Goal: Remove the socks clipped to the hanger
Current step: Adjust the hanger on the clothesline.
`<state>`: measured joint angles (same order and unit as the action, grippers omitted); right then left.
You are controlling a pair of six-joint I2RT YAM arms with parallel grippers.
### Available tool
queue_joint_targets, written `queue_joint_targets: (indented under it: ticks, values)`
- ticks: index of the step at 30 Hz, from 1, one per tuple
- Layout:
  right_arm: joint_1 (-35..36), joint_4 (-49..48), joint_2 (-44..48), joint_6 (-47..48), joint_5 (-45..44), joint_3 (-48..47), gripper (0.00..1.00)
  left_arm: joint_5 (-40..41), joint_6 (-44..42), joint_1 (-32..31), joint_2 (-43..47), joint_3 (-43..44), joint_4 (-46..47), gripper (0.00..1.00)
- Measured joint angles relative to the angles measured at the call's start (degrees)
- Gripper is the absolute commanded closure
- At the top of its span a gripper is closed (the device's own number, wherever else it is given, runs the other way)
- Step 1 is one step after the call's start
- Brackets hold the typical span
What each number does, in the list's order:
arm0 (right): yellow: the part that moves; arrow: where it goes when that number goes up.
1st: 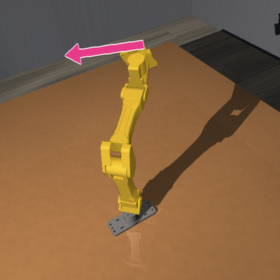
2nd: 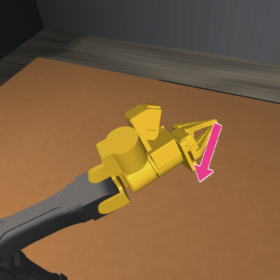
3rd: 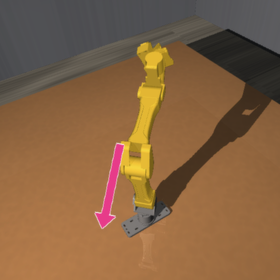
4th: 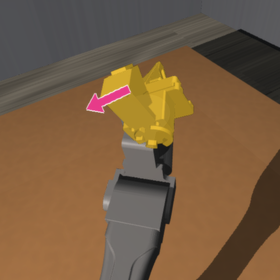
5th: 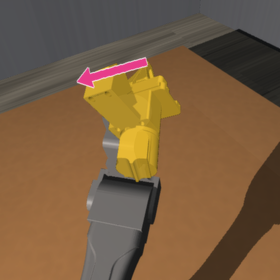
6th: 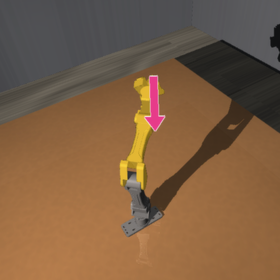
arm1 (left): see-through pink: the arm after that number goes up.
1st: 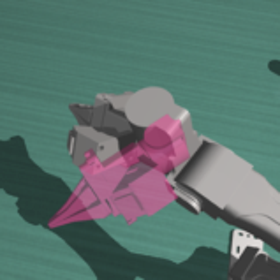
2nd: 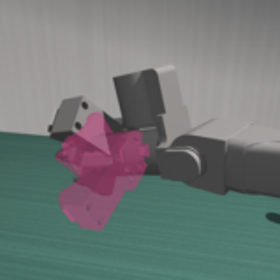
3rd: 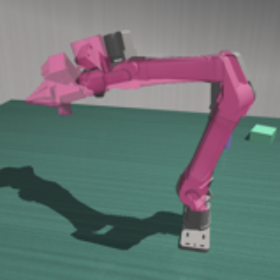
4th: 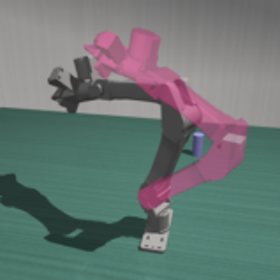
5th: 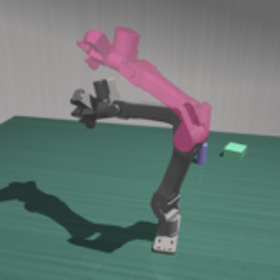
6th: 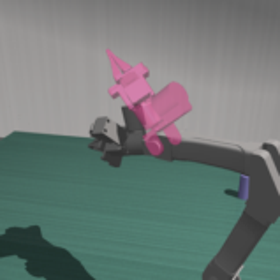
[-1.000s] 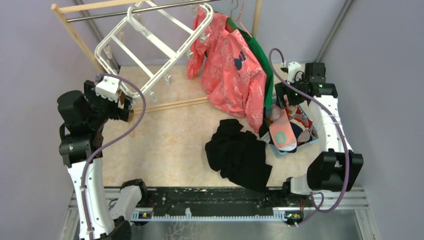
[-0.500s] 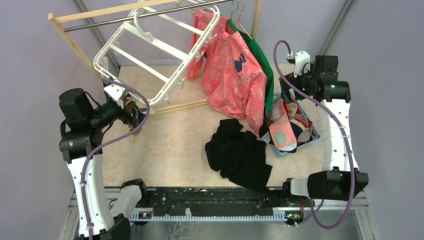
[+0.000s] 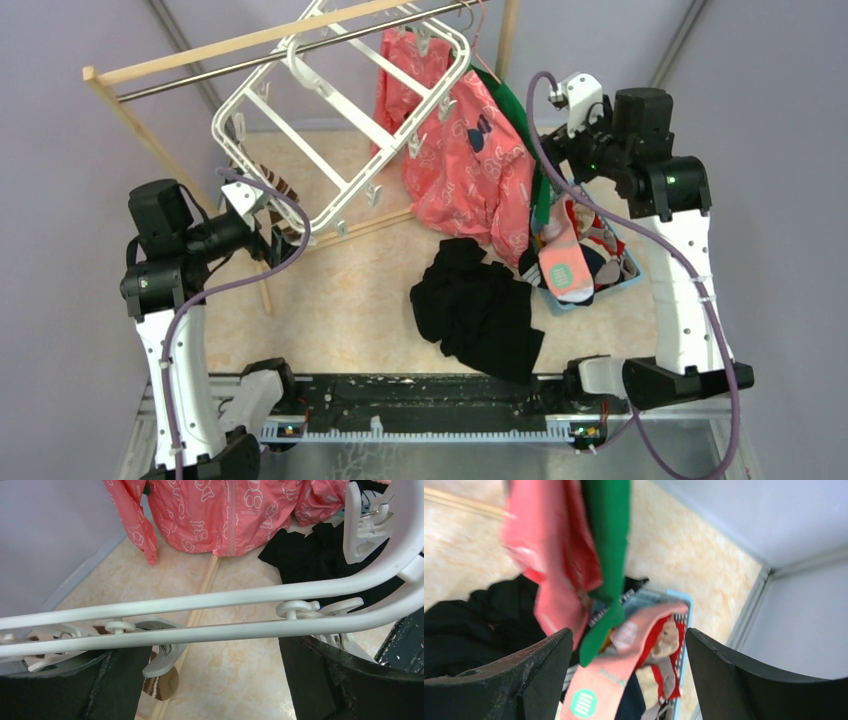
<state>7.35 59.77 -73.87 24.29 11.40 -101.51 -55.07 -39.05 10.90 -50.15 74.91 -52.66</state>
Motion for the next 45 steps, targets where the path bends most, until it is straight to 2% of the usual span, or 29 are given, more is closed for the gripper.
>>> queue_joint_targets:
  ticks: [5, 12, 17, 21, 25, 34, 39, 45]
  values:
    - [8.72, -0.46, -0.02, -0.68, 0.13, -6.38, 0.2, 2.08, 3.63, -0.31, -0.44, 0.09, 2.38, 0.01]
    - [21.0, -2.51, -3.3, -2.29, 3.58, -9.66, 0.24, 4.96, 6.95, -0.68, -0.28, 0.09, 6.23, 0.01]
    - [26.34, -8.57, -7.93, -4.55, 9.33, -10.34, 0.26, 8.55, 8.79, -0.68, 0.02, 0.09, 8.66, 0.01]
    - [30.01, -14.84, -11.3, -6.86, 12.39, -10.23, 0.27, 14.45, 10.4, -0.68, 0.07, 1.01, 10.21, 0.01]
    - [32.02, -21.0, -13.27, -9.75, 13.84, -8.59, 0.29, 17.88, 10.12, -0.68, 0.15, 2.82, 9.94, 0.01]
    - [32.85, -28.37, -14.69, -15.02, 13.64, -5.7, 0.35, 18.91, 3.91, -0.68, 0.92, 3.21, 4.02, 0.01]
    - [33.03, -30.73, -14.73, -16.24, 9.03, -5.7, 0.37, 20.39, 0.57, -0.68, 1.18, 3.21, 0.59, 0.01]
    - [33.03, -30.75, -15.74, -16.39, 2.84, -6.8, 0.45, 23.45, -0.79, -0.68, 1.81, 4.07, -2.64, 0.03]
